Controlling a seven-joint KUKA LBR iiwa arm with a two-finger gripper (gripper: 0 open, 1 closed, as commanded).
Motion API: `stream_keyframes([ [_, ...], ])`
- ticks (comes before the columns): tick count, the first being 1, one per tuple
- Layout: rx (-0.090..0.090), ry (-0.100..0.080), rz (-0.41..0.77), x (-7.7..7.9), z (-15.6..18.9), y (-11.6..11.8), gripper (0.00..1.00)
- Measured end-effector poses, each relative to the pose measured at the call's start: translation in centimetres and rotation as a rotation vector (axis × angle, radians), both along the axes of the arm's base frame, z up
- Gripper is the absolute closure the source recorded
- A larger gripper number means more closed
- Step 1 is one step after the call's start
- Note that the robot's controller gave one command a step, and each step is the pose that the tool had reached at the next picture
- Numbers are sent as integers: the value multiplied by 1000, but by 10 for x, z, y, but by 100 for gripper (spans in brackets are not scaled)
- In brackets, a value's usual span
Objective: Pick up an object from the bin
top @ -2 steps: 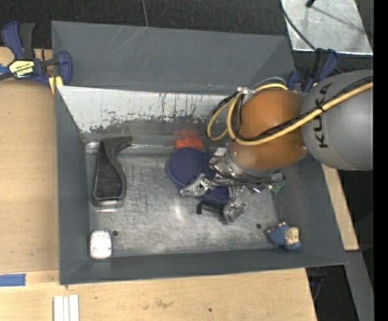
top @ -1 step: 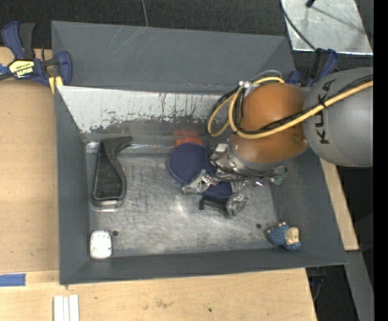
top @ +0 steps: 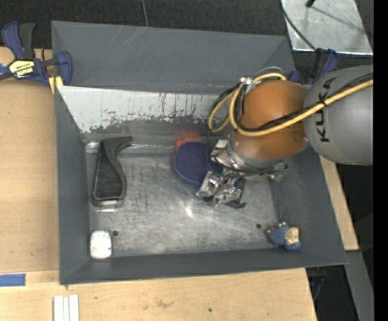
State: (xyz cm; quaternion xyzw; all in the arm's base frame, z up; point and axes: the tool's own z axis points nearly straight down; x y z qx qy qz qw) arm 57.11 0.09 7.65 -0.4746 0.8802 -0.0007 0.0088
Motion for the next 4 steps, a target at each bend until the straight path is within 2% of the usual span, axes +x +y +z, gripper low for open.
stream_keyframes([
  [1,-7,3,26,28,140,-6,100],
  [2,-6,13,25,25,135,-6,0],
  [3,-12,2,373,42,15,5,0],
  [4,-7,0,371,43,16,7,100],
])
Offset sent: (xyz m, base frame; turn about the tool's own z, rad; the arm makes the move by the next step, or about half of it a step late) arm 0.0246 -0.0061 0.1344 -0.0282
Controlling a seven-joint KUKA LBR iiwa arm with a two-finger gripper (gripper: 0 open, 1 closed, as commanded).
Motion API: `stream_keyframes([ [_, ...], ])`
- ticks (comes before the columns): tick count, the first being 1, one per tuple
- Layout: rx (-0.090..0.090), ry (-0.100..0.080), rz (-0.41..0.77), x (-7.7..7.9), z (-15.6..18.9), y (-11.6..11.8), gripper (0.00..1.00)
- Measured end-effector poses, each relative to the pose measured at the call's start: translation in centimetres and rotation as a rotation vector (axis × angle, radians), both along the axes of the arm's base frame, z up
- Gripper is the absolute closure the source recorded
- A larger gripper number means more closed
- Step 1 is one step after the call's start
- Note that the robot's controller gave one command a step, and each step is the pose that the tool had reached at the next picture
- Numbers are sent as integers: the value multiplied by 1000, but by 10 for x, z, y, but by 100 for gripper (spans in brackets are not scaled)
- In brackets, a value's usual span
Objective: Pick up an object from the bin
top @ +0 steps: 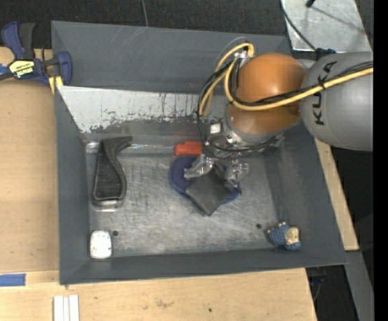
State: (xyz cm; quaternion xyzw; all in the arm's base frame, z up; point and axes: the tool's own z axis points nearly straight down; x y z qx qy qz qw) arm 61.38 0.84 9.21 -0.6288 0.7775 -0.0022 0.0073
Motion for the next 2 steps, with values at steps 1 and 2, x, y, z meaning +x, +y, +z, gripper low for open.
stream_keyframes([
  [1,-4,1,1,-1,-2,-2,0],
  [2,0,-1,0,0,0,0,100],
])
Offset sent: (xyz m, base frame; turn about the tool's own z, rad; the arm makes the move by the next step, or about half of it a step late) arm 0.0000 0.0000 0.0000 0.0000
